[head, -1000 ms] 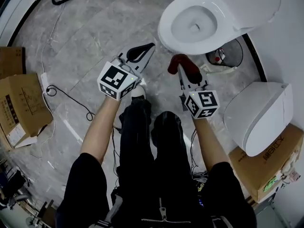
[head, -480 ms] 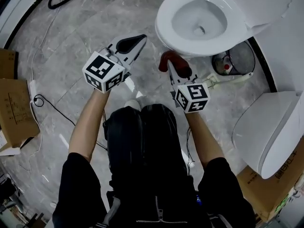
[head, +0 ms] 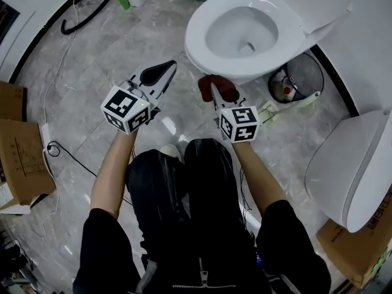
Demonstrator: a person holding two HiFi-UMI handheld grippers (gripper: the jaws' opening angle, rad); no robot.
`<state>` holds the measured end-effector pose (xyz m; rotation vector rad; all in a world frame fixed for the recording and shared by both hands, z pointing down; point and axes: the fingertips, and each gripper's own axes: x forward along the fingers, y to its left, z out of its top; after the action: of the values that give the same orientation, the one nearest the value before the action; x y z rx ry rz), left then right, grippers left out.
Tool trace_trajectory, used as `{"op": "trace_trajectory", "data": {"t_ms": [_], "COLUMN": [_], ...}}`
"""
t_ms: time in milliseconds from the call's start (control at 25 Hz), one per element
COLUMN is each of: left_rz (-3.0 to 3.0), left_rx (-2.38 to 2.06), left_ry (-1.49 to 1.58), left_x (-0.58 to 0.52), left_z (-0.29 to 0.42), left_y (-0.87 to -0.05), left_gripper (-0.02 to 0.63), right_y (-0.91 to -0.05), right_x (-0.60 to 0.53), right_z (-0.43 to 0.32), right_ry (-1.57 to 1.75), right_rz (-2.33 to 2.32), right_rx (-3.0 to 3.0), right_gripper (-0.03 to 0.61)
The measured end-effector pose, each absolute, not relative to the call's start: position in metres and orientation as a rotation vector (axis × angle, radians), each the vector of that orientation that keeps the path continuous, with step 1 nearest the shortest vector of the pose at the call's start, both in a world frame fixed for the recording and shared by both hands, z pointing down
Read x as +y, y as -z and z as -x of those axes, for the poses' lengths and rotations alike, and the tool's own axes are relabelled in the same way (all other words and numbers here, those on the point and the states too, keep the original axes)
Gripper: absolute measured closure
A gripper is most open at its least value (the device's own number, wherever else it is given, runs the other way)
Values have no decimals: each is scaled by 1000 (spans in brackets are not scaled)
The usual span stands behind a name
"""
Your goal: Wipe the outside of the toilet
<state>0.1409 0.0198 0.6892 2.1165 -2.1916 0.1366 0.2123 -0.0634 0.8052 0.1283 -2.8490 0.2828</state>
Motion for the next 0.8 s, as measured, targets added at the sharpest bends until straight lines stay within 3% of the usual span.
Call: {"op": "trace_trajectory", "data": {"t_ms": [800], "left_rz": [-2116], "left_rx": [-2185], "left_ry": [-148], "left_x": [-1], "left_z": [-151], "left_y": [-698], "left_gripper": [611], "right_y": [-816], "right_x": [-223], "right_z": [-291], "right_ry": [-260], "right_rz": [-473], "right_rx": [-2743], "right_gripper": [494]}}
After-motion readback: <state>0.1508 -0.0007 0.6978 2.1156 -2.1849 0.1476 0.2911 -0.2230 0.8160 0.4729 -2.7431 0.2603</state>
